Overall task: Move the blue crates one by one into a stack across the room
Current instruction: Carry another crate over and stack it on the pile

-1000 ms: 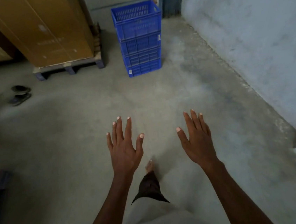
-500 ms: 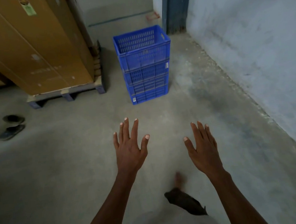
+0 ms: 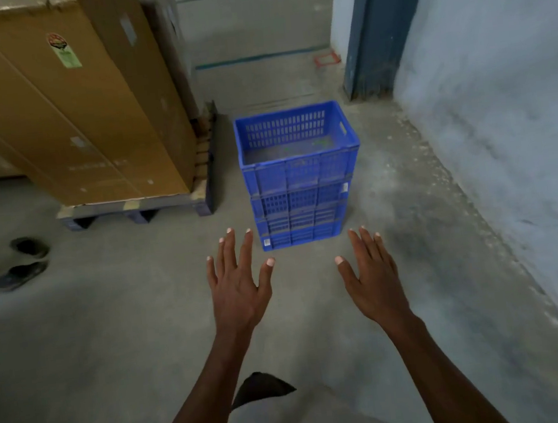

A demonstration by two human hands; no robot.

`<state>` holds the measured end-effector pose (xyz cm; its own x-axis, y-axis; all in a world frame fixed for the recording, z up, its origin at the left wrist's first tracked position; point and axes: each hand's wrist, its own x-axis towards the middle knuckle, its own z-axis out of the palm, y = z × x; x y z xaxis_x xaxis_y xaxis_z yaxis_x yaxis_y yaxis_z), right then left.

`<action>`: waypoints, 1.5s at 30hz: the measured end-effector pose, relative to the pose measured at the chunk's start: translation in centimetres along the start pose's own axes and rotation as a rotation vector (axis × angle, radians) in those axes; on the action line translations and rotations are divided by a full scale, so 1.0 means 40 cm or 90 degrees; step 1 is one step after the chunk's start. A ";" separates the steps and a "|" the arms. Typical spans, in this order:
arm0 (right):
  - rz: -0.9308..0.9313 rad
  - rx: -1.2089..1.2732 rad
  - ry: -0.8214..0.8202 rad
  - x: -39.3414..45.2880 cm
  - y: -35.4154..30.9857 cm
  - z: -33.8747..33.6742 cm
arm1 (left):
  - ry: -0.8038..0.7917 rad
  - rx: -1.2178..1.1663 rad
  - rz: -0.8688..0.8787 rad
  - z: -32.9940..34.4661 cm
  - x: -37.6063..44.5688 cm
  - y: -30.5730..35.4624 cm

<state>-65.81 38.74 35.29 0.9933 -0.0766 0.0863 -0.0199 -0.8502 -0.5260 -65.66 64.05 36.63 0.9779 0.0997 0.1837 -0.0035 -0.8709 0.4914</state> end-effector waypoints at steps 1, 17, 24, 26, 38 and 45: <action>-0.004 -0.002 0.001 0.062 0.000 0.007 | 0.004 0.006 -0.003 0.013 0.053 0.003; 0.026 -0.014 -0.083 0.904 -0.030 0.207 | -0.012 0.024 0.028 0.260 0.931 -0.093; 0.067 -0.036 -0.114 1.268 0.088 0.258 | -0.038 0.066 -0.004 0.378 1.249 -0.127; 0.068 -0.051 -0.124 1.378 0.143 0.276 | -0.045 0.070 -0.027 0.423 1.332 -0.129; 0.181 -0.113 -0.216 1.851 0.452 0.398 | -0.124 0.061 -0.229 0.713 1.619 -0.288; 0.310 -0.007 -0.228 1.936 0.509 0.490 | -0.244 -0.029 -0.483 0.784 1.629 -0.348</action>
<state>12.95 25.69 14.69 0.8464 -0.2803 -0.4528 -0.4812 -0.7670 -0.4245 4.67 67.59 15.05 0.7224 0.4710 -0.5063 0.6807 -0.6133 0.4006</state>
